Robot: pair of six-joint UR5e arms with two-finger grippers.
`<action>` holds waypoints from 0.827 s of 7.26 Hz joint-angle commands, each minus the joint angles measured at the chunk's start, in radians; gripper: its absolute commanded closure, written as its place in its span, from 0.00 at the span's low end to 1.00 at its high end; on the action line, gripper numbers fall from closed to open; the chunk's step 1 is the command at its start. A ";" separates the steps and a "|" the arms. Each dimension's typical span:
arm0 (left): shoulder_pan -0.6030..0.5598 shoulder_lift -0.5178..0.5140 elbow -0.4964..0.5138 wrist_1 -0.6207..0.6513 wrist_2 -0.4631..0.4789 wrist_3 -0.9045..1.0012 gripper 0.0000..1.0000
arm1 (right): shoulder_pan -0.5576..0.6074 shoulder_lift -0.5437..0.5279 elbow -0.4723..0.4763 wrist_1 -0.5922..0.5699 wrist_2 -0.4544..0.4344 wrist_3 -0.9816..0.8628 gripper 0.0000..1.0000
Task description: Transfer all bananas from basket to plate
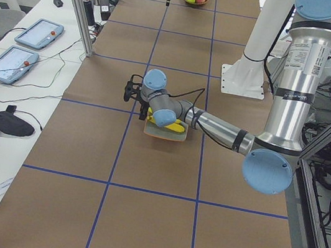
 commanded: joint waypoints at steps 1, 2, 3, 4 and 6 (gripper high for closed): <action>-0.051 -0.002 -0.002 0.092 0.009 0.115 0.00 | 0.141 -0.152 -0.022 0.000 -0.010 -0.303 0.01; -0.049 -0.003 -0.004 0.094 0.014 0.115 0.00 | 0.210 -0.216 -0.033 0.000 -0.010 -0.457 0.01; -0.049 -0.003 -0.004 0.092 0.015 0.115 0.00 | 0.291 -0.237 -0.080 0.000 -0.008 -0.645 0.01; -0.046 -0.005 -0.004 0.092 0.017 0.115 0.00 | 0.360 -0.241 -0.158 0.003 -0.010 -0.803 0.01; -0.042 -0.015 0.010 0.092 0.018 0.116 0.00 | 0.428 -0.231 -0.300 0.015 -0.026 -1.113 0.01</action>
